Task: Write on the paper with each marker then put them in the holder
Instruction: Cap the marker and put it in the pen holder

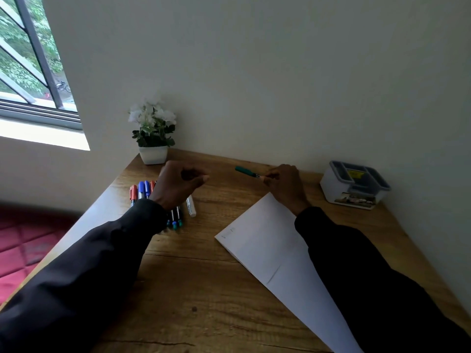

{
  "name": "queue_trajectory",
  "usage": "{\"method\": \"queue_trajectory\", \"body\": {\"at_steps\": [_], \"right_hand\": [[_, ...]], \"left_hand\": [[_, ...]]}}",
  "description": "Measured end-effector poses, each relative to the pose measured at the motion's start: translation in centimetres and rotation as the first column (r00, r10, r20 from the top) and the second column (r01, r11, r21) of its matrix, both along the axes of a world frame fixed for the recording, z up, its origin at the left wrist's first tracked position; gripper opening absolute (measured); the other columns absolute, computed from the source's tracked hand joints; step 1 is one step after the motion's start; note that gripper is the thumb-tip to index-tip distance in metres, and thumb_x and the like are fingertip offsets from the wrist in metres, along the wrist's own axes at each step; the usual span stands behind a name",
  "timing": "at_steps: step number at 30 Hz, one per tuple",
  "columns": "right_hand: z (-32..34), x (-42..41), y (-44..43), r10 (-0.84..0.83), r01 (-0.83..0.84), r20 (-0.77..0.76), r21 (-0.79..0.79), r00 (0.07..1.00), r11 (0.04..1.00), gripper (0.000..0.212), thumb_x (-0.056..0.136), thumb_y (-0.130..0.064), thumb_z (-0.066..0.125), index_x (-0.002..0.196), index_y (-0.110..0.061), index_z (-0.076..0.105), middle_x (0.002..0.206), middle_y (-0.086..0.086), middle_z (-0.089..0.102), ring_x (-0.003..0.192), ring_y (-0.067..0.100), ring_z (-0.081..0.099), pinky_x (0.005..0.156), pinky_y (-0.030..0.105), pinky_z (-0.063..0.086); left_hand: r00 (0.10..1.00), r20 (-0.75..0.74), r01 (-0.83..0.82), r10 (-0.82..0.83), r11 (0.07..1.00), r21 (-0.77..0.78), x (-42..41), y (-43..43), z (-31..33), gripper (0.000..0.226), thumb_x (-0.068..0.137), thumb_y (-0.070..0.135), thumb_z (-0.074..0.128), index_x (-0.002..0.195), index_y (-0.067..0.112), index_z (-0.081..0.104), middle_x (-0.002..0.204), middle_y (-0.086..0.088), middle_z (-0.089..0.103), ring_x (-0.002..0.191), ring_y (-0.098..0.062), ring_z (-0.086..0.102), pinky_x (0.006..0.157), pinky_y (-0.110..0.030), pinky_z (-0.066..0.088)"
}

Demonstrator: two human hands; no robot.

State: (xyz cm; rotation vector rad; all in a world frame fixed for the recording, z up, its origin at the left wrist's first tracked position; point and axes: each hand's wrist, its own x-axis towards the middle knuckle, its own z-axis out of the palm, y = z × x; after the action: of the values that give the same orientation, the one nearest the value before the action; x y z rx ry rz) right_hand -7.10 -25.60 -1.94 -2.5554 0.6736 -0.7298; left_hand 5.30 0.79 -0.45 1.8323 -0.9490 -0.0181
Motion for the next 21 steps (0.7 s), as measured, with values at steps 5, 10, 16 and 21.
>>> {"method": "queue_trajectory", "body": {"at_steps": [5, 10, 16, 21], "right_hand": [[0.5, 0.6, 0.3, -0.004, 0.004, 0.024, 0.026, 1.000, 1.000, 0.015, 0.087, -0.026, 0.077, 0.097, -0.016, 0.082, 0.092, 0.003, 0.079, 0.091, 0.023, 0.071, 0.078, 0.038, 0.062], [0.9, -0.6, 0.7, 0.018, -0.019, 0.081, 0.020, 0.997, 1.000, 0.015, 0.088, -0.020, 0.077, 0.098, -0.009, 0.082, 0.089, 0.004, 0.079, 0.076, 0.010, 0.066, 0.072, 0.021, 0.055], [1.5, -1.8, 0.6, -0.004, -0.002, 0.101, 0.067, 0.995, 0.998, 0.014, 0.089, -0.018, 0.076, 0.096, -0.007, 0.082, 0.084, 0.004, 0.078, 0.067, 0.007, 0.065, 0.059, 0.011, 0.050], [2.1, -3.8, -0.7, -0.027, -0.012, 0.159, 0.238, 0.987, 0.971, 0.016, 0.085, -0.020, 0.073, 0.074, -0.010, 0.078, 0.068, 0.005, 0.072, 0.062, 0.006, 0.062, 0.057, 0.020, 0.046]], "left_hand": [[0.999, -0.043, 0.007, -0.006, 0.999, 0.037, 0.4, -0.1, -0.7, 0.017, 0.086, 0.022, 0.069, 0.103, 0.020, 0.071, 0.100, 0.010, 0.072, 0.090, 0.004, 0.067, 0.079, -0.017, 0.053], [1.000, -0.012, 0.019, -0.019, 1.000, 0.022, -0.1, -0.6, -0.7, 0.019, 0.086, 0.020, 0.069, 0.105, 0.018, 0.072, 0.099, 0.012, 0.071, 0.090, 0.007, 0.066, 0.072, -0.006, 0.050], [0.999, 0.014, 0.035, -0.036, 0.999, 0.025, -0.8, -1.2, -0.4, 0.018, 0.086, 0.019, 0.070, 0.104, 0.018, 0.071, 0.100, 0.011, 0.071, 0.090, 0.005, 0.067, 0.078, -0.015, 0.054], [0.999, 0.021, 0.040, -0.041, 0.998, 0.041, -1.4, -1.5, 0.0, 0.017, 0.086, 0.019, 0.068, 0.103, 0.021, 0.070, 0.096, 0.017, 0.068, 0.090, 0.007, 0.066, 0.075, -0.012, 0.053]]}}
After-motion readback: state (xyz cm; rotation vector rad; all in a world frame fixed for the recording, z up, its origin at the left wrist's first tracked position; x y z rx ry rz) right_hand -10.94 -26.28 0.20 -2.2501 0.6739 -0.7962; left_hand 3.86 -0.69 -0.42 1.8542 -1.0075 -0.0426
